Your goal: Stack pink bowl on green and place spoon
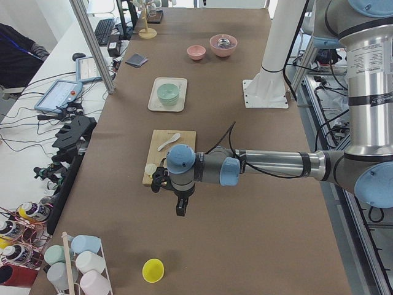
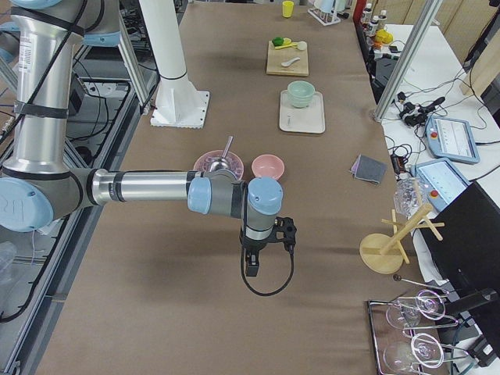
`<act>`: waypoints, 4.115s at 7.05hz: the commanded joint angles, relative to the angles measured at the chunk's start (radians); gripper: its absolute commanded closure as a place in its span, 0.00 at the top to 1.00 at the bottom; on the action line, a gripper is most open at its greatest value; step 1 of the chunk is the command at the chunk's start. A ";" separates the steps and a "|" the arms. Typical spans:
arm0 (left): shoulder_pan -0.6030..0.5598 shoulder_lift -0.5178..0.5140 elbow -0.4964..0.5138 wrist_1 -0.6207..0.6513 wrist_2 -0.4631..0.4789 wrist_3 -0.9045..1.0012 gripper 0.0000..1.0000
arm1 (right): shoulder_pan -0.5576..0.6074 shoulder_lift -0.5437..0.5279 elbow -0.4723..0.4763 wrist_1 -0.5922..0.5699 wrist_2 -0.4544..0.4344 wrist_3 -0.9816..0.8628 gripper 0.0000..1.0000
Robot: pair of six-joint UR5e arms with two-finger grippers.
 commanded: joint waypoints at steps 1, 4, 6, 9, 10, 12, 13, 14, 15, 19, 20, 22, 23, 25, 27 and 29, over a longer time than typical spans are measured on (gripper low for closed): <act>0.007 0.000 0.000 -0.003 0.000 0.000 0.98 | 0.000 0.002 0.000 0.000 0.000 0.001 1.00; 0.007 -0.006 -0.048 -0.004 0.000 0.000 0.98 | 0.000 0.011 0.058 -0.002 0.000 -0.004 1.00; 0.007 -0.047 -0.056 -0.003 0.002 0.000 0.98 | -0.003 0.020 0.095 0.036 0.002 0.002 1.00; 0.005 -0.095 -0.048 -0.129 -0.006 -0.009 0.98 | -0.003 0.021 0.103 0.357 0.013 0.013 1.00; 0.005 -0.097 -0.028 -0.261 0.001 -0.012 0.98 | -0.003 0.020 0.092 0.363 0.064 0.028 1.00; 0.004 -0.155 0.070 -0.328 0.006 -0.035 0.98 | -0.003 0.012 0.045 0.427 0.121 0.036 1.00; 0.005 -0.150 0.078 -0.338 0.005 -0.041 0.98 | -0.018 0.014 0.023 0.498 0.138 0.042 1.00; 0.005 -0.152 0.076 -0.380 0.006 -0.046 0.98 | -0.078 0.014 0.021 0.512 0.181 0.062 1.00; 0.005 -0.159 0.075 -0.386 0.008 -0.052 0.98 | -0.172 0.034 0.023 0.518 0.183 0.138 1.00; 0.007 -0.160 0.072 -0.392 0.006 -0.052 0.98 | -0.446 0.198 0.023 0.522 0.097 0.590 0.99; 0.007 -0.160 0.072 -0.392 0.006 -0.052 0.98 | -0.516 0.230 0.025 0.523 0.007 0.690 0.99; 0.007 -0.160 0.072 -0.391 0.006 -0.052 0.98 | -0.632 0.248 0.022 0.555 -0.126 0.810 0.99; 0.007 -0.160 0.072 -0.392 0.005 -0.054 0.98 | -0.658 0.241 -0.001 0.637 -0.148 0.884 0.99; 0.007 -0.160 0.072 -0.392 0.005 -0.054 0.98 | -0.680 0.210 -0.066 0.754 -0.149 0.898 0.90; 0.007 -0.153 0.070 -0.392 0.002 -0.052 0.98 | -0.684 0.193 -0.069 0.767 -0.149 0.903 0.68; 0.007 -0.152 0.070 -0.392 0.002 -0.052 0.98 | -0.687 0.195 -0.067 0.767 -0.147 0.921 0.28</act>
